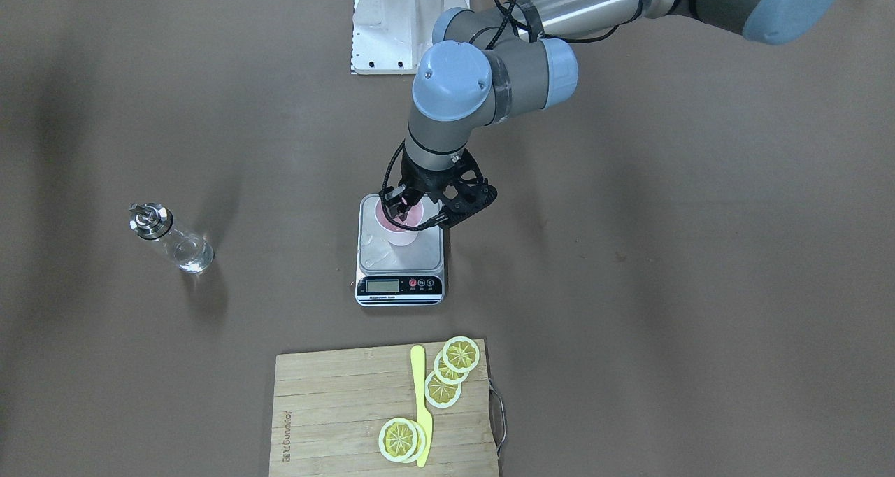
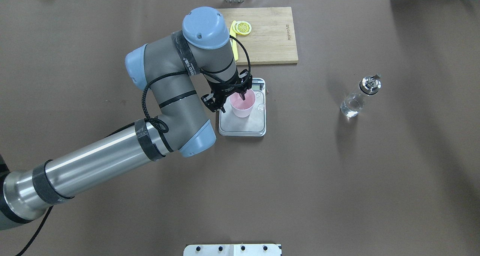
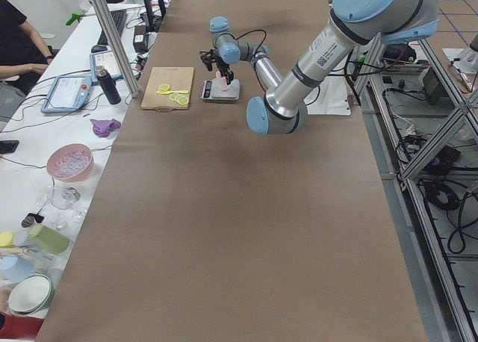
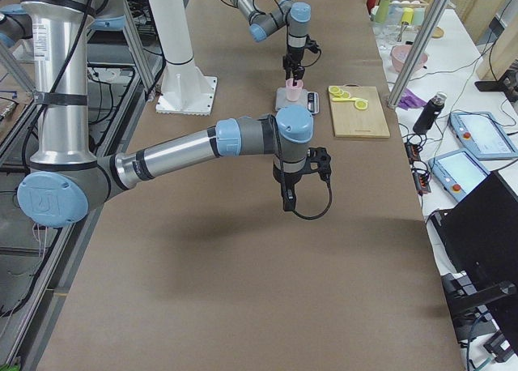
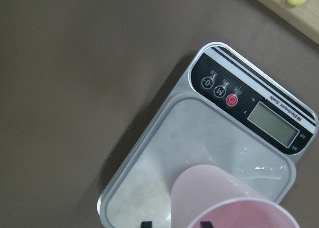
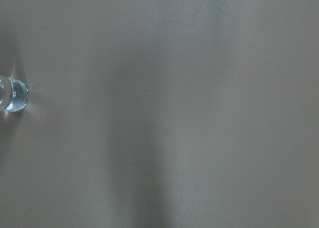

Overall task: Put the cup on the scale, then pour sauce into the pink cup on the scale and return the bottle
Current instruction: 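Open the left gripper and lift it away from the cup, then reach the right gripper to the glass sauce bottle and grasp it, then lift the sauce bottle with the right gripper toward the pink cup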

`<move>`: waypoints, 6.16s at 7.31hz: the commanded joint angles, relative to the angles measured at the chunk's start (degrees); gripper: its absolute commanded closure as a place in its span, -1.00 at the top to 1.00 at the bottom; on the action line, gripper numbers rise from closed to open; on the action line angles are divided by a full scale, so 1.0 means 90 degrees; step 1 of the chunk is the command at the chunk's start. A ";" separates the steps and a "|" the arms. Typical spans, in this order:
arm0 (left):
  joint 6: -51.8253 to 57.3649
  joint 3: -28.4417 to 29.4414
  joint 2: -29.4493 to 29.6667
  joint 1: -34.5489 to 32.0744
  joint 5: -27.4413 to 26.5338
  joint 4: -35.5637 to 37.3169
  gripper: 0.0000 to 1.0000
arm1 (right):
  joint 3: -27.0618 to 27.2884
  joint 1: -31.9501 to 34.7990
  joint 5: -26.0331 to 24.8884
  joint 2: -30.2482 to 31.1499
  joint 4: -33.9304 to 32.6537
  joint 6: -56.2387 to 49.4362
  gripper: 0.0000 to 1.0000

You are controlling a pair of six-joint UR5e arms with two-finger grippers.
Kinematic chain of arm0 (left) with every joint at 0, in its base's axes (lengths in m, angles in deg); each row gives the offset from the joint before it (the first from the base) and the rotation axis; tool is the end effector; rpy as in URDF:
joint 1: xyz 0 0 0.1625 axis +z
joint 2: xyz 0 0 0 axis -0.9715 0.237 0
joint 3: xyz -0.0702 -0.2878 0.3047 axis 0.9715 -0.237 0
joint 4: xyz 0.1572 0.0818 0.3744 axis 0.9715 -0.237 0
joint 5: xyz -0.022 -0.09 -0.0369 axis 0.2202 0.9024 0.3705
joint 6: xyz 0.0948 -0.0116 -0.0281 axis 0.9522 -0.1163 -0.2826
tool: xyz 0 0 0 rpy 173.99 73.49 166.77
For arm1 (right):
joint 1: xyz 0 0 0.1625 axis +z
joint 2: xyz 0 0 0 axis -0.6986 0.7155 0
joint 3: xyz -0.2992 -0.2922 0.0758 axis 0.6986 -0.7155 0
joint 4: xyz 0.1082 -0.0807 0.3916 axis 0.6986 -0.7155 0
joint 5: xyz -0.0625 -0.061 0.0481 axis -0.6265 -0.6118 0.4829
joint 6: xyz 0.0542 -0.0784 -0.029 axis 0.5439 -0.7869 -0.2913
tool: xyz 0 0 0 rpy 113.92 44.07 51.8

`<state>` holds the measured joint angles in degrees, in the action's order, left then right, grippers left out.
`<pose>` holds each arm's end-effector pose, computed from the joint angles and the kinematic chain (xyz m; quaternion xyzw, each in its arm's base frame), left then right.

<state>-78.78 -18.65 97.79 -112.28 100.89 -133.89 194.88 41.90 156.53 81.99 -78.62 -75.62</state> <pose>0.5620 -0.5141 0.1265 -0.1287 0.4394 -0.2494 0.8533 0.0300 -0.4608 0.5123 0.0367 -0.3997 -0.0645 0.9136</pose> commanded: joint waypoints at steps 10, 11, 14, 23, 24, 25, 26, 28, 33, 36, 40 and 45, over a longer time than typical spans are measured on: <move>0.0630 -0.2481 -0.1434 -0.0415 0.0122 0.1192 0.95 | 0.1951 -0.2846 -0.1096 -0.0339 0.1396 0.4364 1.00; 0.0631 -0.2481 -0.1434 -0.0424 0.0103 0.1192 0.95 | 0.1913 -0.3499 -0.1509 -0.0242 0.2179 0.5344 1.00; 0.0718 -0.2461 -0.1522 -0.0444 0.0064 0.1153 0.95 | 0.1903 -0.4862 -0.3551 0.0177 0.3336 0.6262 0.91; 0.0777 -0.2412 -0.1522 -0.0434 0.0054 0.1143 0.95 | -0.0526 -0.6072 -0.6693 0.0560 0.7623 0.6780 0.99; 0.0777 -0.2412 -0.1522 -0.0434 0.0054 0.1143 0.95 | -0.0857 -0.6326 -0.7201 0.0511 0.8033 0.6770 0.98; 0.0816 -0.2412 -0.1522 -0.0434 0.0054 0.1143 0.95 | -0.1189 -0.6435 -0.7535 0.0482 0.8433 0.6770 0.98; 0.0816 -0.2412 -0.1522 -0.0444 0.0054 0.1143 0.95 | -0.1502 -0.6513 -0.7906 0.0337 0.8805 0.6779 0.96; 0.0816 -0.2402 -0.1532 -0.0434 0.0054 0.1133 0.95 | -0.1885 -0.6592 -0.8426 -0.0064 0.8896 0.6770 0.96; 0.0816 -0.2247 -0.1532 -0.0434 0.0054 0.0920 0.95 | -0.2266 -0.6612 -0.8593 -0.0445 0.8896 0.6284 0.95; 0.0816 -0.2178 -0.1522 -0.0434 0.0064 0.0850 0.95 | -0.2325 -0.6612 -0.8681 -0.0514 0.8906 0.6272 0.89; 0.0816 -0.2178 -0.1522 -0.0434 0.0064 0.0850 0.95 | -0.2404 -0.6495 -0.8681 -0.0524 0.8906 0.6262 0.89; 0.0816 -0.2178 -0.1522 -0.0434 0.0064 0.0850 0.95 | -0.2345 -0.6407 -0.8555 -0.0593 0.8887 0.6146 -1.00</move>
<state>-71.43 -38.25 84.09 -116.19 101.41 -126.24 173.56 -16.27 78.85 76.77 1.50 -19.43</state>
